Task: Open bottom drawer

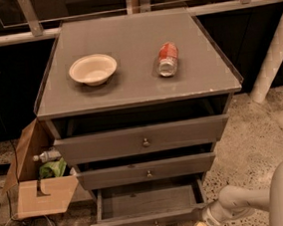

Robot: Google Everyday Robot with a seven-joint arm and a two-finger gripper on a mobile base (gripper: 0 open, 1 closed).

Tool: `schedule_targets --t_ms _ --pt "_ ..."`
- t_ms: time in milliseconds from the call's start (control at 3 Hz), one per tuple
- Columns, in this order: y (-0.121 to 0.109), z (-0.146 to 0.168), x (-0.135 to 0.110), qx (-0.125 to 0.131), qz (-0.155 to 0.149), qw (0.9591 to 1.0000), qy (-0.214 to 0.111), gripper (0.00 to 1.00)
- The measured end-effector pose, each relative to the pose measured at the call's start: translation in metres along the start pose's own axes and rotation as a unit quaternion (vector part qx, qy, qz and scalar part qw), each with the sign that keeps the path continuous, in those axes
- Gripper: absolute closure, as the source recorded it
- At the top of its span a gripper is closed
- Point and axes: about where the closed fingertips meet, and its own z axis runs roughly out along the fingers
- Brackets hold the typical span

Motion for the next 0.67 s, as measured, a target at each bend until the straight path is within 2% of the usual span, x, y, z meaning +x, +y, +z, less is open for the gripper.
schedule_targets --t_ms 333,667 --pt "0.001 -0.005 -0.024 0.001 -0.021 0.9997 -0.014 0.00" --pt "0.004 -0.016 -0.058 -0.001 -0.056 0.9979 -0.034 0.00"
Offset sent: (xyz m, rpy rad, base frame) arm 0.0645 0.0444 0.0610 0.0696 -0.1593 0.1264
